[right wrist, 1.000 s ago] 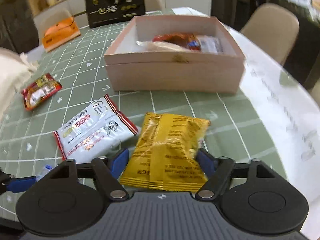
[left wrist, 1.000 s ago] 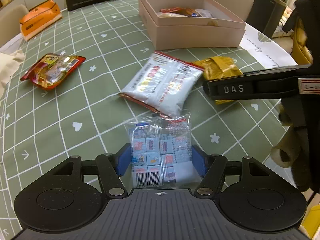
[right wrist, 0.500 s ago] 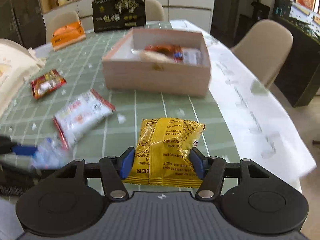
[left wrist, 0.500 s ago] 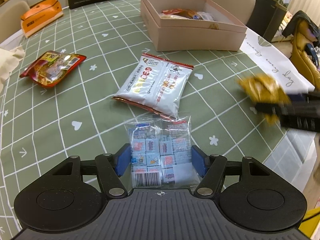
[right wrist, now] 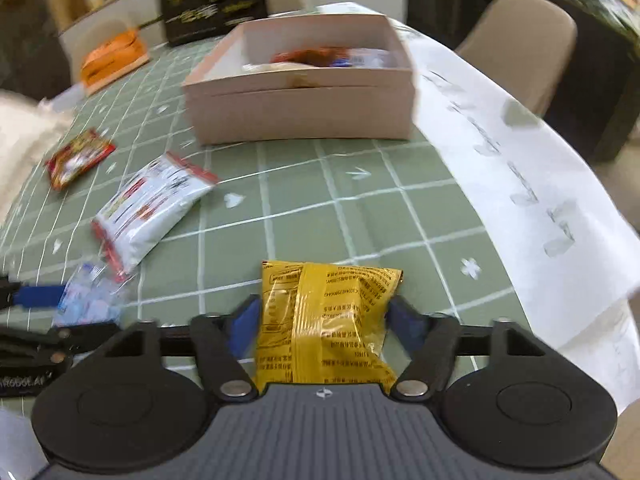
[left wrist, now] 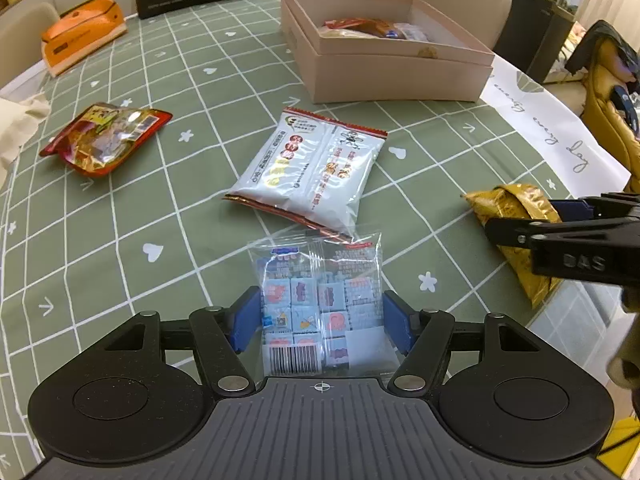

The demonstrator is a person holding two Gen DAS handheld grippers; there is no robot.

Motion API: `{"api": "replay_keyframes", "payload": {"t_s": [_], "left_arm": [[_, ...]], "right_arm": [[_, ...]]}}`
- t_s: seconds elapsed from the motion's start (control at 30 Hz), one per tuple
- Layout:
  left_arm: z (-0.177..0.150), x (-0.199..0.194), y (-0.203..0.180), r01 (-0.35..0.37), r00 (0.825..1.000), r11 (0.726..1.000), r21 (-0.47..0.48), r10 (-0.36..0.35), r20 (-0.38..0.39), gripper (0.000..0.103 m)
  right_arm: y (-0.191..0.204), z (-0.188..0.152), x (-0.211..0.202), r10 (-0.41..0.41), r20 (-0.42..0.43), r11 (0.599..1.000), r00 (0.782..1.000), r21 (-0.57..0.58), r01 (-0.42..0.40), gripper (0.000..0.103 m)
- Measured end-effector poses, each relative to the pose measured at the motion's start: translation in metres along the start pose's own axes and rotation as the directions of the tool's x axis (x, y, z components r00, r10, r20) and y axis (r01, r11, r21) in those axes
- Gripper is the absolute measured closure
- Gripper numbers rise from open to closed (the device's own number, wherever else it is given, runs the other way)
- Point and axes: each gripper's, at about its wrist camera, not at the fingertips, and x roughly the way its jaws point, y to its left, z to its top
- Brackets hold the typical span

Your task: Organize snacks

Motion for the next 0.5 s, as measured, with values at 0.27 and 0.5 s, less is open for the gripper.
{"api": "replay_keyframes", "payload": {"t_s": [0.27,0.5], "left_arm": [[0.001,0.002,-0.003,-0.027,1.000,1.000,0.008,0.027,0.000,0.033],[0.002,-0.012,-0.006,0.044,0.996,0.999,0.028,-0.047,0.078,0.038]], "right_arm": [[-0.004,0.007,-0.037,0.052,0.084,0.999,0.995,-0.004,-0.052,0.046],[-0.022,0.008,-0.051,0.005,0.118,1.000,0.993,0.028,-0.008,0.046]]}}
